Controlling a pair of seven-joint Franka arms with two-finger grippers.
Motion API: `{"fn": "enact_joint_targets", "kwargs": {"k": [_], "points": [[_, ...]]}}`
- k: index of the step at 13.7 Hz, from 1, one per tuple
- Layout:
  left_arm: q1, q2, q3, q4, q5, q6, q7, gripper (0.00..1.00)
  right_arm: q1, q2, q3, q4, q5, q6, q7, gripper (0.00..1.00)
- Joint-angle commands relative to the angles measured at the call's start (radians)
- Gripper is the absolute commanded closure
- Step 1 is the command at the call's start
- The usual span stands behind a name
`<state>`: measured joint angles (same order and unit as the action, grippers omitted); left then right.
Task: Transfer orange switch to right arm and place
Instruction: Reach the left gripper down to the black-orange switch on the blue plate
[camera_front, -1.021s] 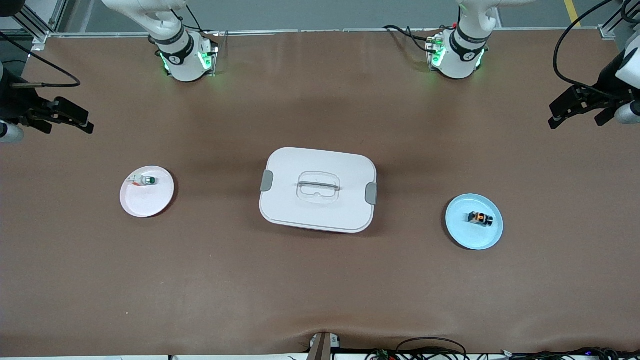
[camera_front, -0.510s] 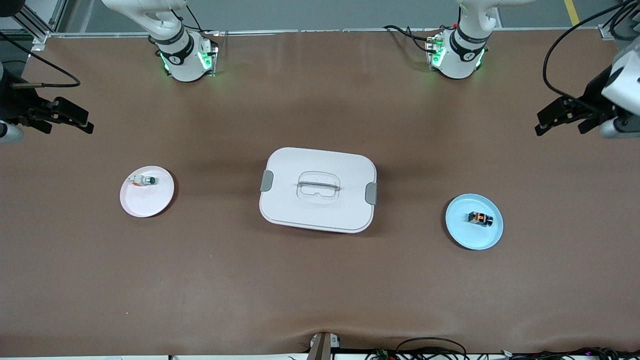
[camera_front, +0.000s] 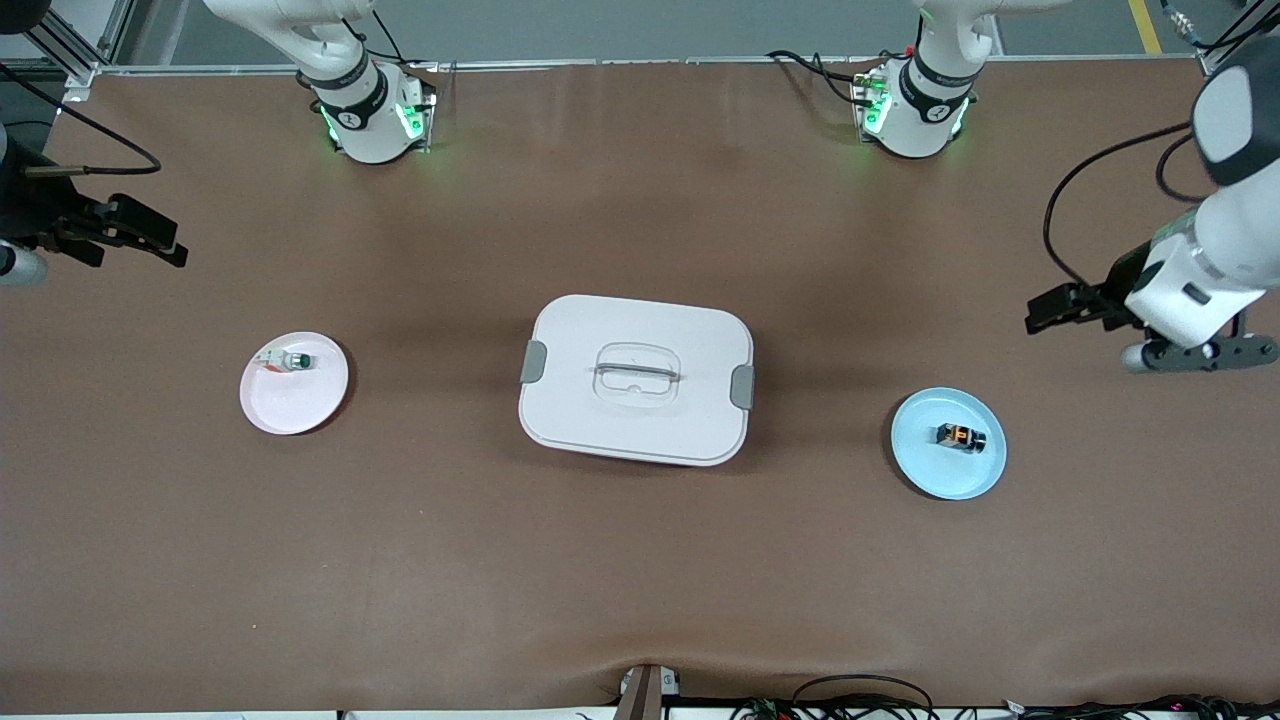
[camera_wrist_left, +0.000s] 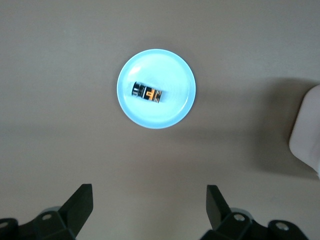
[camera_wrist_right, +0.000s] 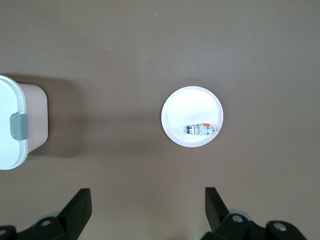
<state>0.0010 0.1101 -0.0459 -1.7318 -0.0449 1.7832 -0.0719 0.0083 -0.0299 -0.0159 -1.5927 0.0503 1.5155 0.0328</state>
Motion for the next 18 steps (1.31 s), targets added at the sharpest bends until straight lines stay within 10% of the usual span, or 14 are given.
{"fn": "enact_joint_targets", "kwargs": {"k": [1,18], "points": [[0.008,0.04,-0.002,-0.057,-0.01,0.109,0.038,0.0,-0.014,-0.022,0.011,-0.02,-0.001,0.0,0.013,0.0],[-0.004,0.379,-0.002,-0.068,0.122,0.496,0.151,0.0,-0.016,-0.021,0.01,-0.02,-0.001,0.002,0.013,0.0]]}}
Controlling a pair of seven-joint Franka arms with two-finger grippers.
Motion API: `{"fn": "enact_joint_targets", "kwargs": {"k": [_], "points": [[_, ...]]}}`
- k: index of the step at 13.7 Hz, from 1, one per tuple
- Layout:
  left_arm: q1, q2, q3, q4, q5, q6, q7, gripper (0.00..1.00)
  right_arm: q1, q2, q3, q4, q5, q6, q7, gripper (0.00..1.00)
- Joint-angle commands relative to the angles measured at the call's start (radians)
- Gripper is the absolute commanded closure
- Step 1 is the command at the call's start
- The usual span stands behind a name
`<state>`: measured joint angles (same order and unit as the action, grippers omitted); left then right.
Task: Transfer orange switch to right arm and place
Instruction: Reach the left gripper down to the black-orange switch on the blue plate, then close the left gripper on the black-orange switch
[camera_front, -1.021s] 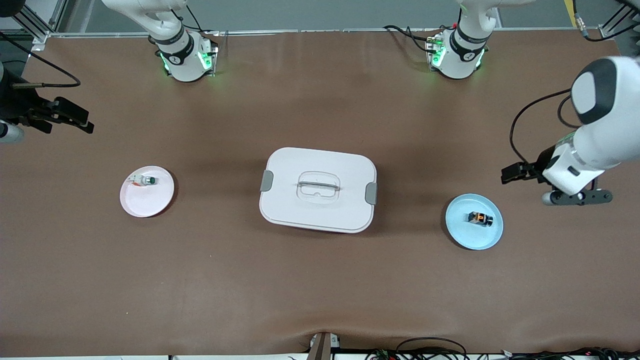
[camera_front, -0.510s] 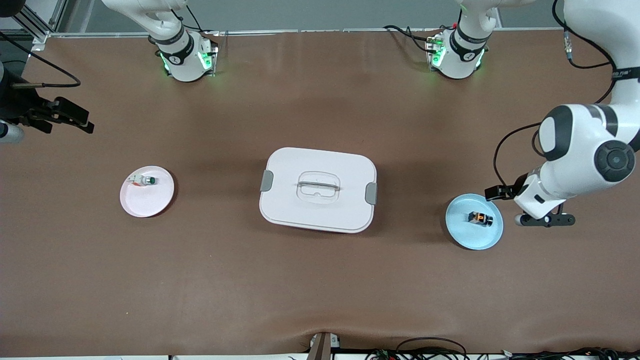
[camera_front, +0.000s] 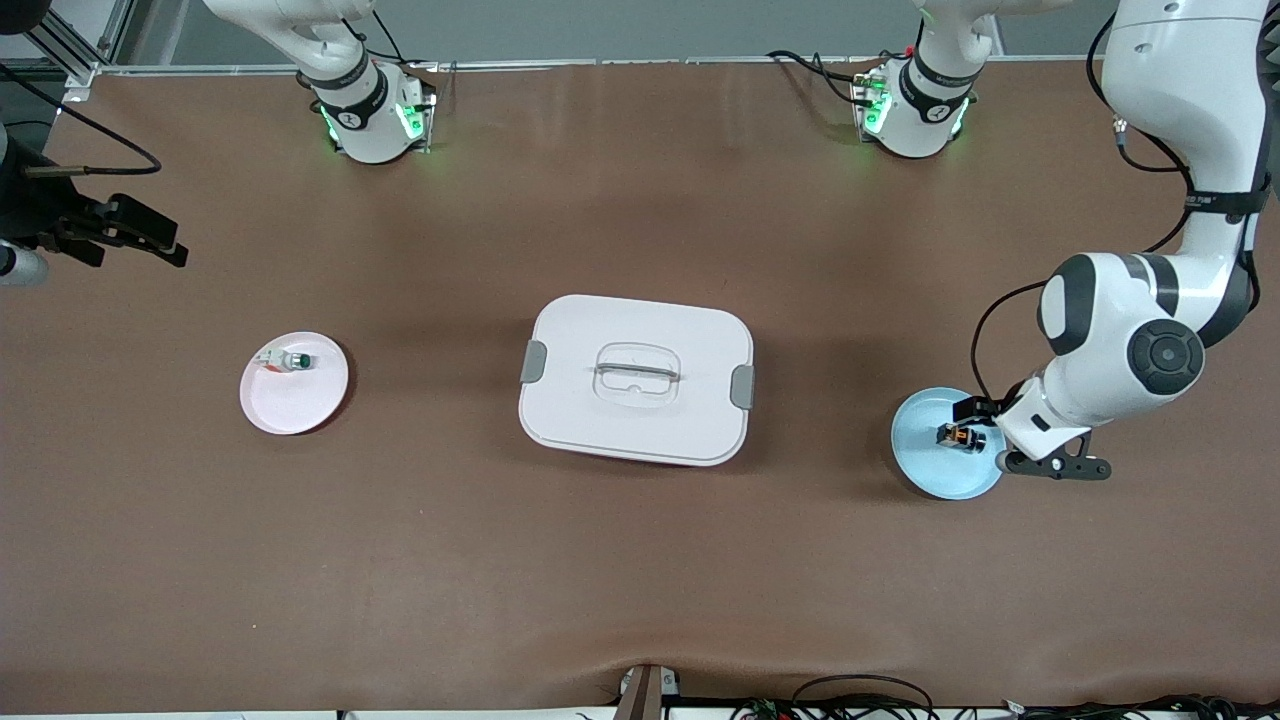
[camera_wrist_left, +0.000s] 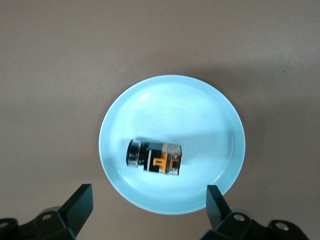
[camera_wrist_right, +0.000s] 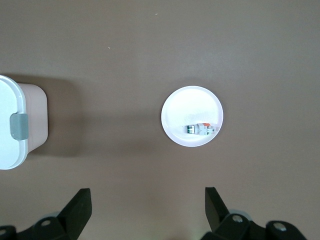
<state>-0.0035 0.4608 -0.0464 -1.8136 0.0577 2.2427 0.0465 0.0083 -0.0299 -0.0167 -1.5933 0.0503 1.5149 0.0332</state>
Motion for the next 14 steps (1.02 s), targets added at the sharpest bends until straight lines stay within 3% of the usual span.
{"fn": "enact_joint_targets", "kwargs": {"k": [1,14], "points": [[0.0,0.044,-0.001,0.014,0.019,0.057,0.068,0.0,-0.016,-0.021,0.011,-0.019,-0.001,0.002,0.013,0.0],[0.014,0.134,-0.012,0.005,0.004,0.124,0.096,0.0,-0.016,-0.019,0.012,-0.017,-0.001,0.002,0.013,0.0]]}}
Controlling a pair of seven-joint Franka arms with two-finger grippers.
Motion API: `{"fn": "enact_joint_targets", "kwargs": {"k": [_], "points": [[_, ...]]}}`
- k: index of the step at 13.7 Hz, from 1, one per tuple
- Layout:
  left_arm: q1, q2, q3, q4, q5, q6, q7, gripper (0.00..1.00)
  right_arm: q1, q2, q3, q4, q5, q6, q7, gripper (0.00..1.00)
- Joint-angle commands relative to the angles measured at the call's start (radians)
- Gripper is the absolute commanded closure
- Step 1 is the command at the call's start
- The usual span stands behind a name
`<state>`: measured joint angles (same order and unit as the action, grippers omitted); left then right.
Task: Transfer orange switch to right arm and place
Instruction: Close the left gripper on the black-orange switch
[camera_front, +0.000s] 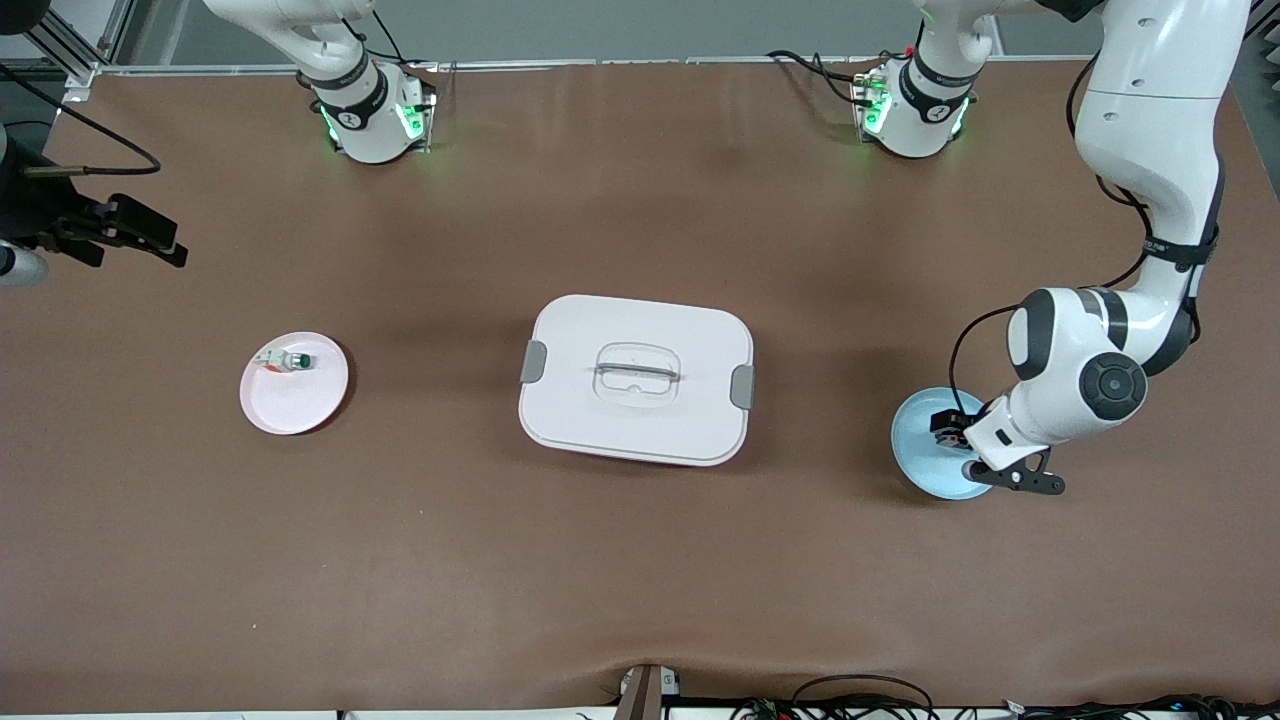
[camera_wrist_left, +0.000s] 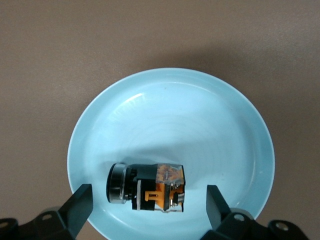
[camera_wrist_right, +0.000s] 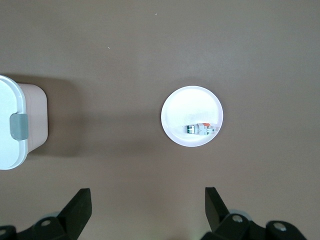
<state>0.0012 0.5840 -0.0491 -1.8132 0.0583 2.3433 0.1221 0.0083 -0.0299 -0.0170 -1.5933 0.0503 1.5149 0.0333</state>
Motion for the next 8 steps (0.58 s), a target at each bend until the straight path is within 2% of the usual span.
{"fn": "enact_joint_targets", "kwargs": {"k": [1,8], "points": [[0.01,0.023,-0.009,0.005,0.003,0.037,0.021,0.0,-0.016,-0.019,0.011,-0.017,-0.001,0.002,0.013,0.0],[0.019,0.04,-0.009,-0.018,0.006,0.06,0.024,0.0,-0.013,-0.019,0.012,-0.019,0.0,0.001,0.014,0.0]]}}
